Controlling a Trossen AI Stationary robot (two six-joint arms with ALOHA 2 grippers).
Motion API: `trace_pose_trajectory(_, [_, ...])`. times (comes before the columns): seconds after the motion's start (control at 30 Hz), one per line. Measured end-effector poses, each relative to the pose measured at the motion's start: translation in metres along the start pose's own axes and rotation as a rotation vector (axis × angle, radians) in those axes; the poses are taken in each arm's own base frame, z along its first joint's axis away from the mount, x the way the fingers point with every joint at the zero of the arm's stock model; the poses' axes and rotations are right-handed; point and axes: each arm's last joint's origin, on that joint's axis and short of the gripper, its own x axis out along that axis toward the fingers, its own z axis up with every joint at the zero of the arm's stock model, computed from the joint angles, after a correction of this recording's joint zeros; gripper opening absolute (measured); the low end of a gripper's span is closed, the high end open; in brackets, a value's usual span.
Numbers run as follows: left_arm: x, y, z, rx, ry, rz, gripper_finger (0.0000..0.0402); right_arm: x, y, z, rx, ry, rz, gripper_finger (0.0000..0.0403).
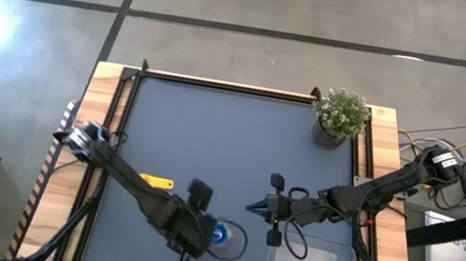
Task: Nest measuring cups in basket
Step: Stack the yellow measuring cup on top of the blue measuring cup
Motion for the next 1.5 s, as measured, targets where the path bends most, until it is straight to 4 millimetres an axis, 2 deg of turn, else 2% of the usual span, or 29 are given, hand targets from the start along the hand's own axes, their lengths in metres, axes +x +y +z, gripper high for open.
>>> trace_pose_trajectory(0.2, [0.003, 0.026, -0.07, -0.202, -0.061, -0.032, 0.0193, 0.0, 0.0, 0.0, -0.001, 0.003, 0.0, 0.0009])
trace_pose_trajectory(0.4, [0.016, 0.037, -0.145, -0.396, -0.01, -0.021, 0.0188, 0.0, -0.001, 0.0, -0.002, 0.0, -0.017, 0.0009])
trace_pose_trajectory(0.5, [0.024, 0.041, -0.172, -0.503, 0.021, -0.037, 0.0195, 0.0, -0.001, 0.0, -0.001, -0.002, -0.019, 0.0009])
trace_pose_trajectory(0.63, [0.037, 0.041, -0.196, -0.578, 0.047, -0.083, 0.0218, 0.001, -0.001, -0.001, 0.0, -0.002, -0.022, 0.0009])
trace_pose_trajectory(0.8, [0.051, 0.04, -0.212, -0.611, 0.085, -0.086, 0.0251, 0.002, -0.001, -0.001, -0.001, -0.001, -0.022, 0.0009])
trace_pose_trajectory(0.97, [0.063, 0.041, -0.219, -0.62, 0.135, -0.056, 0.0266, 0.002, -0.001, -0.002, -0.001, 0.0, -0.022, 0.0009])
trace_pose_trajectory(1.2, [0.079, 0.038, -0.217, -0.589, 0.17, -0.096, 0.0268, 0.002, -0.001, -0.002, -0.001, 0.001, -0.021, 0.0009])
trace_pose_trajectory(1.37, [0.089, 0.039, -0.214, -0.551, 0.216, -0.079, 0.0248, 0.002, -0.001, -0.003, -0.002, 0.002, -0.021, 0.0009])
trace_pose_trajectory(1.5, [0.094, 0.04, -0.206, -0.489, 0.236, -0.092, 0.0201, 0.002, -0.001, -0.003, -0.002, 0.003, -0.021, 0.0009])
